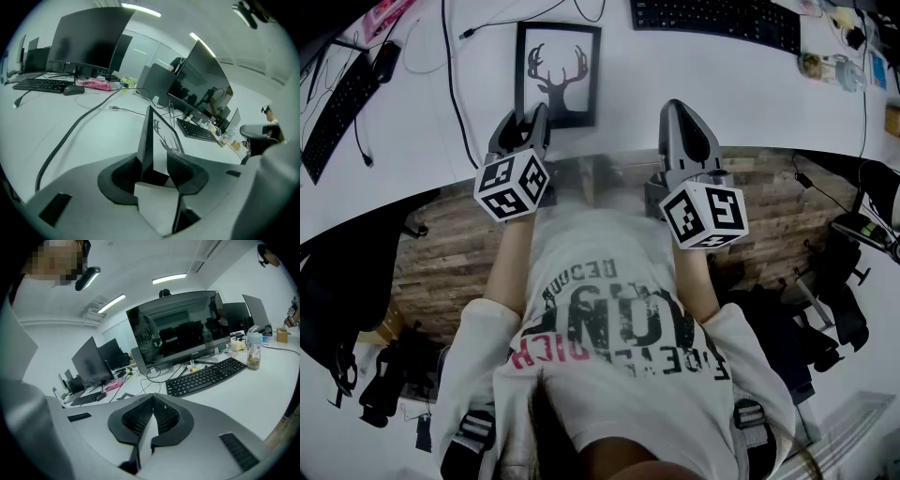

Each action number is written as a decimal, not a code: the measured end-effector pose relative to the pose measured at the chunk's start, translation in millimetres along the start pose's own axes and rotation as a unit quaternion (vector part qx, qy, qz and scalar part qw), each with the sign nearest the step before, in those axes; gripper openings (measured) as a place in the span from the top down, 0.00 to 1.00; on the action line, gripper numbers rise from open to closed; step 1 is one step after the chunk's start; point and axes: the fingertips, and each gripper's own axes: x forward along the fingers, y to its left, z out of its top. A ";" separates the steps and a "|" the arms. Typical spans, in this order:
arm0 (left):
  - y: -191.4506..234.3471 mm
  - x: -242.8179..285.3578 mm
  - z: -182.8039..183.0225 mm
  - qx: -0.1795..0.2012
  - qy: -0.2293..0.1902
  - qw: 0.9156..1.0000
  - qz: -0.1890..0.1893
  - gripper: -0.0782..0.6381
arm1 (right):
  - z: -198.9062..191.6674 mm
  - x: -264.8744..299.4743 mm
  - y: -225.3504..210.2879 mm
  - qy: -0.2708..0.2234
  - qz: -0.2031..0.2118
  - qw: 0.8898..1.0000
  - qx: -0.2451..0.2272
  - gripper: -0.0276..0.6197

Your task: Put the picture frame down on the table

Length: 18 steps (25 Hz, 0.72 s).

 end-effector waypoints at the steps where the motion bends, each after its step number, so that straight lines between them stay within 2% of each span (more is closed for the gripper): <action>1: 1.0 0.3 -0.3 0.002 0.000 1.000 0.002 0.63 | -0.1 0.0 0.1 0.000 0.000 1.000 0.000 0.96; 18: 15.8 13.0 -7.2 0.019 0.020 0.999 0.032 0.58 | 5.0 3.6 -9.5 0.000 -0.004 1.000 0.004 0.95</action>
